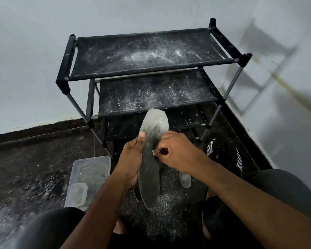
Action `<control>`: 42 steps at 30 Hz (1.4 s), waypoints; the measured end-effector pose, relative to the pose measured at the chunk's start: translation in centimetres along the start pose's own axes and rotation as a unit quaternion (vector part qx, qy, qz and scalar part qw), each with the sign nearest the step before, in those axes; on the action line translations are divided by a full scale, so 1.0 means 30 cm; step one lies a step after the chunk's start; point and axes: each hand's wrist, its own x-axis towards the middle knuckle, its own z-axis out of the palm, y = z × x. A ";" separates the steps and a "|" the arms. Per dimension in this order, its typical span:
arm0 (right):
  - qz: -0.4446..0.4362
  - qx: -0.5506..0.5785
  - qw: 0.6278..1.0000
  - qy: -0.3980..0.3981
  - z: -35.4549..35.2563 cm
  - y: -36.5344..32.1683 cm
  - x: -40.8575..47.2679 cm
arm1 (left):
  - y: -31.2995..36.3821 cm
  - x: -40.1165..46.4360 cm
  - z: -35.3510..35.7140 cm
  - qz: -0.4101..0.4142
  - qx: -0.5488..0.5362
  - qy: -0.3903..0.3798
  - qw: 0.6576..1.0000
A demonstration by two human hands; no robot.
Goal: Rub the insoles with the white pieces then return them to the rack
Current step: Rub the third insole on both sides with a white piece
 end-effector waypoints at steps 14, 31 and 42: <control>0.021 0.030 0.990 0.136 0.016 0.025 0.001 | 0.024 0.000 -0.014 -0.001 -0.021 -0.024 1.000; 0.010 0.038 0.992 0.122 0.006 0.041 0.006 | 0.019 -0.021 0.014 0.011 0.002 -0.052 0.999; 0.037 -0.005 0.992 0.123 0.034 0.056 0.004 | 0.013 -0.027 0.023 0.014 0.005 -0.033 0.999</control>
